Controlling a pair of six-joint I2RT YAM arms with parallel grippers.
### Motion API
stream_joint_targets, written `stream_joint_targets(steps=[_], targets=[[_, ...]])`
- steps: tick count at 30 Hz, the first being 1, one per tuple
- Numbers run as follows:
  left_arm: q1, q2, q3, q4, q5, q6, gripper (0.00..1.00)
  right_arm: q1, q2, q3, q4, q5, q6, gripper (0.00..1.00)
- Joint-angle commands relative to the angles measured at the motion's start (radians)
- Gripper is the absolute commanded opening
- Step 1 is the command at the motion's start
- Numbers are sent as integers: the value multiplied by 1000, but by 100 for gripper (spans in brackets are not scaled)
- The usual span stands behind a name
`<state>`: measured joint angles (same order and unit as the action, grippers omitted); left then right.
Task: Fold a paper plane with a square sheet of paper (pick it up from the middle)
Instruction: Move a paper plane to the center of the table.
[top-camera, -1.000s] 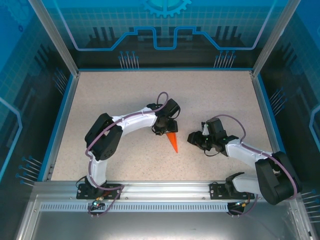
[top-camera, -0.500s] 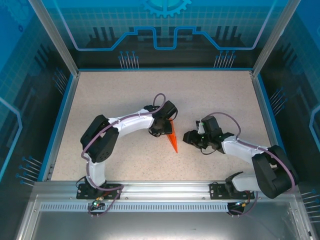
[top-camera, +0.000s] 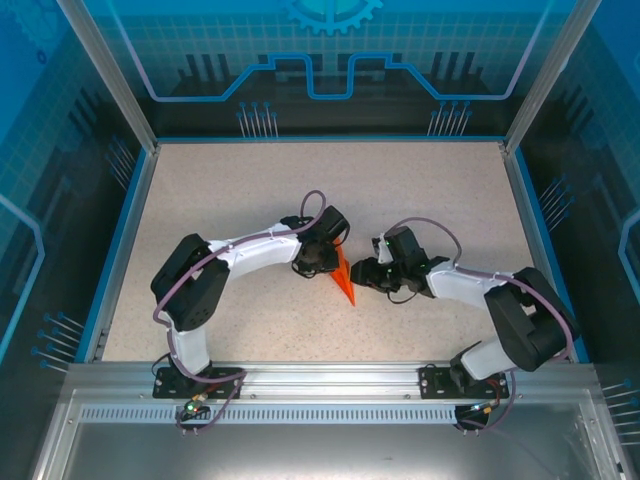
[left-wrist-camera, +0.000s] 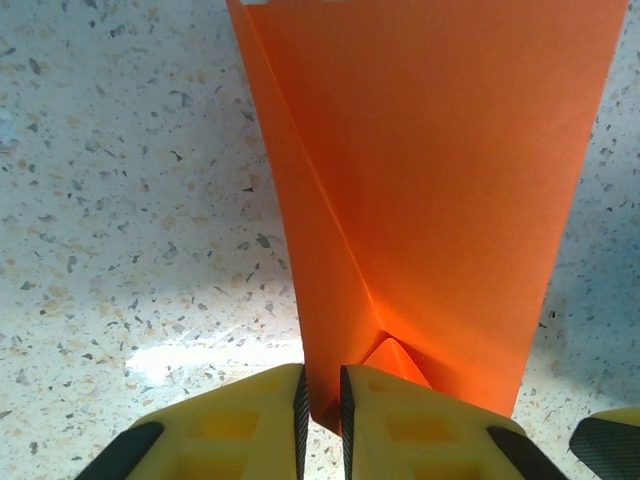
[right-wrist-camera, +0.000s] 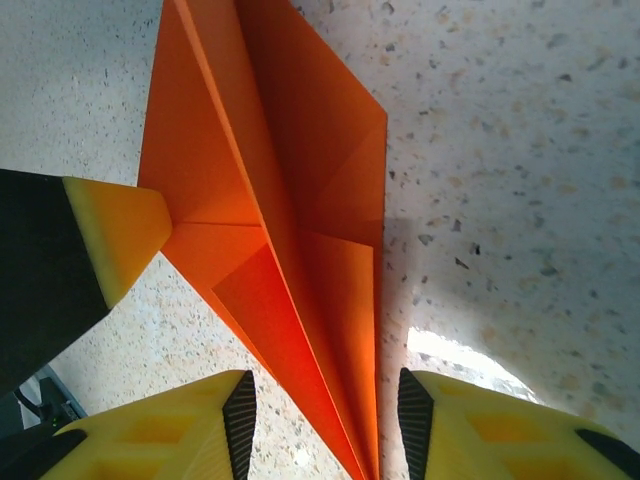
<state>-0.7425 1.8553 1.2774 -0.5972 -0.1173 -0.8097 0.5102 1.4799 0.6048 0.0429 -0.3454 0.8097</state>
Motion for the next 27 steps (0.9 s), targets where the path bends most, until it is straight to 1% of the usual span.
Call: stream_joint_targets(steps=[1, 9, 11, 22, 27], targets=[[0, -25, -14, 10, -10, 20, 18, 9, 44, 43, 20, -16, -30, 45], [0, -15, -8, 7, -12, 25, 16, 9, 126, 70, 78, -55, -29, 45], [-1, -13, -6, 7, -10, 27, 16, 11, 129, 65, 104, -70, -28, 45], [2, -3, 4, 9, -8, 24, 16, 41, 133, 56, 118, -86, -52, 42], [5, -4, 6, 9, -4, 25, 15, 56, 132, 60, 105, -65, -65, 42]])
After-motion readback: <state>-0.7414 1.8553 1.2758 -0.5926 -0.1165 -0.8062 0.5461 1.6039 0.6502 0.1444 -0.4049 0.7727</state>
